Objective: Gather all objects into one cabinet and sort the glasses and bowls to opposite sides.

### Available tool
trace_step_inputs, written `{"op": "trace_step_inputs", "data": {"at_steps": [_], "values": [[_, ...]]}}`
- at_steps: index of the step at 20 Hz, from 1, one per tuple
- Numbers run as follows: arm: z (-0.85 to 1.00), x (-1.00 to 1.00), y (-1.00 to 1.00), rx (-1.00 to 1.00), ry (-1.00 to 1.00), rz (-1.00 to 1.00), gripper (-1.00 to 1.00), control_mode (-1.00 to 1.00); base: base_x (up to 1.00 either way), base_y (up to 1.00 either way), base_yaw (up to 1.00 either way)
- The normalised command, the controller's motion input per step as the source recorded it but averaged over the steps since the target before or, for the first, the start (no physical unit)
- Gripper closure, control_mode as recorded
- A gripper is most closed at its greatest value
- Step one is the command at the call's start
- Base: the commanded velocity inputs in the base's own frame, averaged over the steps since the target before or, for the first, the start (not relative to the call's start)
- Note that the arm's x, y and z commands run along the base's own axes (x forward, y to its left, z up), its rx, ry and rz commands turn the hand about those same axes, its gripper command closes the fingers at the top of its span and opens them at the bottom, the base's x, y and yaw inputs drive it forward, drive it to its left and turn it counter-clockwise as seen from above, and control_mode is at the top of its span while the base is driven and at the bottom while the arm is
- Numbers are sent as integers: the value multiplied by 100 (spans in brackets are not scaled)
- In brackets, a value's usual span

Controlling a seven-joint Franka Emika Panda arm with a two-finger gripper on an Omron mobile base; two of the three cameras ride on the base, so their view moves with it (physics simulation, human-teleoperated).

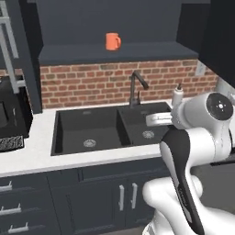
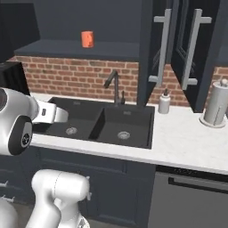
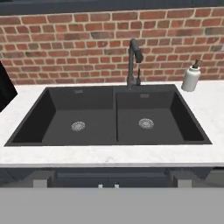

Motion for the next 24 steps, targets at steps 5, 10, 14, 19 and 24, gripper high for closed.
{"op": "trace_step_inputs", "data": {"at_steps": [5,10,14,19,24], "values": [[0,0,0,0,0,0,-100,100,78,0,1],[0,0,0,0,0,0,-100,100,61,1,9],[0,0,0,0,0,0,-100,100,38,6,13],[0,0,0,0,0,0,-100,100,41,5,12],[0,0,0,0,0,0,-100,100,11,0,4]]}}
